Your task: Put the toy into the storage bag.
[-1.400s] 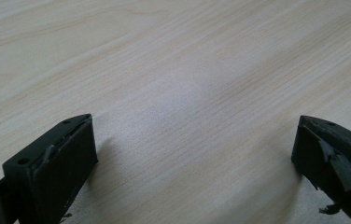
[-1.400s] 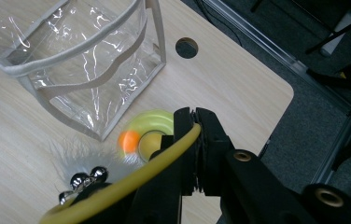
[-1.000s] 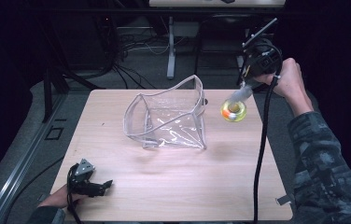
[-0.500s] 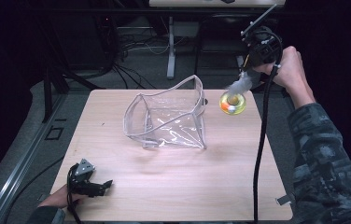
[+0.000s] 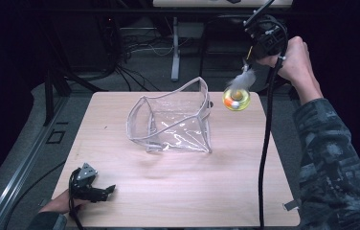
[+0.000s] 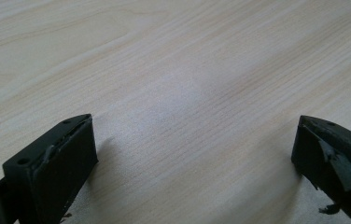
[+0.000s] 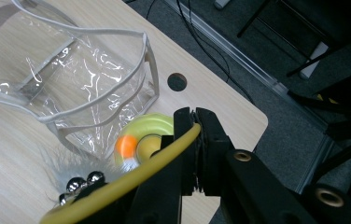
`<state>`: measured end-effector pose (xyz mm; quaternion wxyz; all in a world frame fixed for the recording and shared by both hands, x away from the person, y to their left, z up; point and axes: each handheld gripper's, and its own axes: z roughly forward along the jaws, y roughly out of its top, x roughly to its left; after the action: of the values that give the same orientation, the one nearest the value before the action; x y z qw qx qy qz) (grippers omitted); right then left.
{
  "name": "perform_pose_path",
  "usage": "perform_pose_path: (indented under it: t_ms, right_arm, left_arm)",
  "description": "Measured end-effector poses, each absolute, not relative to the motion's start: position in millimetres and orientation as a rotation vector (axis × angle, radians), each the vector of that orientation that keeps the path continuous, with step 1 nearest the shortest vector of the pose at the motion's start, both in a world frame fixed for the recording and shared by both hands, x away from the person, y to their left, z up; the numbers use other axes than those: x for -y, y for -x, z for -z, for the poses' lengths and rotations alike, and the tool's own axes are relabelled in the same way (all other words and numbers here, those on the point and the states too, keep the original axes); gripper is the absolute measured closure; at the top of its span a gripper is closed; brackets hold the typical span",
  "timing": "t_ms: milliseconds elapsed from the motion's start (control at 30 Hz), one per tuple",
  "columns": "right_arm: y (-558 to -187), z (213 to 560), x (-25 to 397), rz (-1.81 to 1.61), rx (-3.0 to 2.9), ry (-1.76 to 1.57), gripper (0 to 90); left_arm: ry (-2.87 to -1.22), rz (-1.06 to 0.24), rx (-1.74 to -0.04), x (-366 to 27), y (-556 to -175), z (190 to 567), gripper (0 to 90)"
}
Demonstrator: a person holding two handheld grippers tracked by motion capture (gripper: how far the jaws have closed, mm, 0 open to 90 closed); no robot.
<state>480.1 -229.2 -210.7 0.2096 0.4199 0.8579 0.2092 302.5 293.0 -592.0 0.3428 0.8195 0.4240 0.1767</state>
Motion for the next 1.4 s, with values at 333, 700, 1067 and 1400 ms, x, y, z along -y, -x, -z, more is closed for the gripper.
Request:
perform_pose_path:
  t_ms: [333,700,1067,1400]
  right_arm:
    - [-481,197,219,-0.598,-2.376,-1.141,88.0]
    - [-481,183,206,-0.613,-2.374,-1.108,88.0]
    - [-483,174,189,-0.630,-2.386,-1.075,88.0]
    - [-483,169,171,-0.656,-2.402,-1.037,88.0]
  left_arm:
    - [-2.130,-0.460,-1.102,-293,-303,592,0.1]
    - [-2.130,-0.459,-1.102,-293,-302,592,0.1]
    - [-2.130,-0.458,-1.101,-293,-302,592,0.1]
    - [-2.131,-0.459,-1.102,-293,-302,592,0.1]
